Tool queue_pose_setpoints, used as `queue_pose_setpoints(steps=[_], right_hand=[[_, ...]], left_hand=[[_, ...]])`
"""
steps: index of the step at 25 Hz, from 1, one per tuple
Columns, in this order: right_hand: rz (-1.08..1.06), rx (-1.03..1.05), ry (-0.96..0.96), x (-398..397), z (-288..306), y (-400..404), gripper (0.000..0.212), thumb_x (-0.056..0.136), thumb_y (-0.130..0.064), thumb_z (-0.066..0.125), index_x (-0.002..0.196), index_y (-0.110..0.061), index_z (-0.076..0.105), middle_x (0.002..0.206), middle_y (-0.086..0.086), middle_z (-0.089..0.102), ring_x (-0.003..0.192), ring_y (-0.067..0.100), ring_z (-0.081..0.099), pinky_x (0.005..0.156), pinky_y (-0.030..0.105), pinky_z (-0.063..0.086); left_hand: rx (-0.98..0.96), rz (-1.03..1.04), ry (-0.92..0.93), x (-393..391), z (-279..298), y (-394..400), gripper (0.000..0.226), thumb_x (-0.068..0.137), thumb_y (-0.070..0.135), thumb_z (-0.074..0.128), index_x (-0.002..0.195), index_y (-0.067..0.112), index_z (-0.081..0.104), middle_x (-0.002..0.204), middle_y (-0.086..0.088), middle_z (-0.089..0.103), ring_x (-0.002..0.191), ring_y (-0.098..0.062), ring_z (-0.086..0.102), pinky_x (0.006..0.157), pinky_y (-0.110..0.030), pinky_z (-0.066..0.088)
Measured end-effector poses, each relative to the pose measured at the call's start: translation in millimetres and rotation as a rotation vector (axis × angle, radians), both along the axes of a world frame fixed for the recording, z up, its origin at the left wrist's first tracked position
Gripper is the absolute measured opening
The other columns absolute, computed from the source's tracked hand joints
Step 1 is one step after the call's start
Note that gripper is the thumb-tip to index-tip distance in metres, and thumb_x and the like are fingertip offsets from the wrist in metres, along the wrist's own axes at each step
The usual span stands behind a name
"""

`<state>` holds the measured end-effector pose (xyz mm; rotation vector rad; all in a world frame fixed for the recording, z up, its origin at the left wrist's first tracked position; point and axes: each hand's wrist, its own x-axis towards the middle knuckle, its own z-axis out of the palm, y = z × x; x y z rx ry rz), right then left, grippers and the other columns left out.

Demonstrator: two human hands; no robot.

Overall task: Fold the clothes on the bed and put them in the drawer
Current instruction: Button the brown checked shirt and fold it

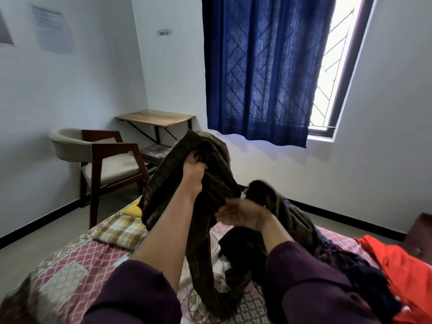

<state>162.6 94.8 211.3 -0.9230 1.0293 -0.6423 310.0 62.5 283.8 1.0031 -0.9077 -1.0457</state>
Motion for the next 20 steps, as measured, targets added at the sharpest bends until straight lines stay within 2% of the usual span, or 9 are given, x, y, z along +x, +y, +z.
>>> queue_pose_setpoints(steps=[3, 5, 6, 9, 12, 14, 15, 18, 20], right_hand=[[-0.301, -0.163, -0.013, 11.1, 35.5, -11.3, 0.033, 0.098, -0.023, 0.043, 0.075, -0.006, 0.059, 0.058, 0.005, 0.068, 0.052, 0.015, 0.066, 0.055, 0.026, 0.055], [-0.506, -0.416, 0.199, 19.8, 38.9, -20.1, 0.035, 0.094, -0.034, 0.051, 0.067, -0.013, 0.058, 0.061, 0.001, 0.062, 0.058, 0.015, 0.058, 0.066, 0.033, 0.051], [-0.568, -0.522, 0.275, 23.5, 41.8, -17.7, 0.035, 0.091, -0.044, 0.053, 0.073, -0.015, 0.061, 0.073, 0.001, 0.06, 0.069, 0.015, 0.055, 0.074, 0.035, 0.047], [-0.411, -0.516, 0.108, 36.4, 39.7, -17.9, 0.057, 0.082, -0.058, 0.058, 0.124, -0.019, 0.054, 0.113, -0.001, 0.054, 0.105, 0.017, 0.051, 0.096, 0.035, 0.043], [-0.358, -0.586, 0.179, 41.7, 22.8, -16.6, 0.037, 0.082, -0.025, 0.071, 0.111, -0.002, 0.064, 0.106, 0.012, 0.066, 0.092, 0.019, 0.059, 0.077, 0.024, 0.05], [-0.447, -0.553, 0.107, 47.1, 10.3, -15.3, 0.023, 0.086, -0.009, 0.065, 0.103, 0.006, 0.065, 0.092, 0.013, 0.065, 0.085, 0.021, 0.058, 0.066, 0.019, 0.049], [-0.467, -0.493, 0.031, 49.1, 5.4, -16.2, 0.021, 0.088, -0.007, 0.062, 0.104, 0.006, 0.064, 0.087, 0.011, 0.065, 0.084, 0.022, 0.059, 0.068, 0.022, 0.05], [-0.349, -0.34, -0.193, 49.5, 1.7, -14.2, 0.018, 0.093, -0.01, 0.054, 0.106, -0.003, 0.065, 0.082, 0.006, 0.07, 0.075, 0.02, 0.066, 0.071, 0.031, 0.056], [-0.221, -0.252, -0.276, 45.8, 4.5, -11.2, 0.016, 0.094, -0.01, 0.052, 0.101, -0.009, 0.066, 0.083, 0.006, 0.072, 0.074, 0.019, 0.068, 0.067, 0.029, 0.057]], left_hand=[[0.115, 0.045, 0.094, 6.7, -9.6, 9.1, 0.031, 0.098, 0.011, 0.044, 0.128, 0.005, 0.05, 0.127, -0.013, 0.055, 0.111, -0.028, 0.053, 0.102, -0.042, 0.042], [0.175, -0.05, 0.06, 10.0, -13.8, 20.9, 0.039, 0.101, 0.028, 0.039, 0.136, 0.011, 0.045, 0.136, -0.012, 0.05, 0.119, -0.029, 0.05, 0.103, -0.042, 0.042], [0.19, -0.099, 0.023, 9.9, -15.3, 27.9, 0.042, 0.102, 0.029, 0.036, 0.138, 0.01, 0.043, 0.138, -0.012, 0.048, 0.122, -0.029, 0.048, 0.1, -0.037, 0.044], [0.25, -0.198, -0.014, 2.3, -20.0, 41.3, 0.038, 0.101, 0.007, 0.034, 0.138, -0.003, 0.037, 0.14, -0.009, 0.042, 0.128, -0.024, 0.044, 0.069, -0.005, 0.045], [0.32, -0.096, -0.277, 18.6, -35.5, 38.1, 0.045, 0.101, 0.012, 0.038, 0.143, 0.003, 0.028, 0.149, -0.006, 0.03, 0.136, -0.02, 0.032, 0.102, -0.017, 0.028], [0.507, -0.264, -0.097, 40.4, -43.9, 33.1, 0.046, 0.101, 0.014, 0.036, 0.144, 0.0, 0.027, 0.146, -0.011, 0.036, 0.136, -0.025, 0.033, 0.108, -0.028, 0.024], [0.433, -0.386, 0.041, 50.4, -50.8, 40.7, 0.043, 0.101, 0.015, 0.034, 0.14, -0.003, 0.035, 0.137, -0.016, 0.047, 0.128, -0.03, 0.042, 0.105, -0.034, 0.032], [0.266, -0.222, 0.478, 58.3, -63.8, 60.7, 0.06, 0.093, 0.049, 0.04, 0.104, -0.006, 0.061, 0.098, -0.024, 0.066, 0.096, -0.036, 0.058, 0.085, -0.043, 0.047], [0.324, -0.105, 0.451, 56.6, -56.0, 51.5, 0.055, 0.096, 0.046, 0.039, 0.087, -0.003, 0.063, 0.087, -0.023, 0.065, 0.081, -0.033, 0.061, 0.077, -0.042, 0.049]])
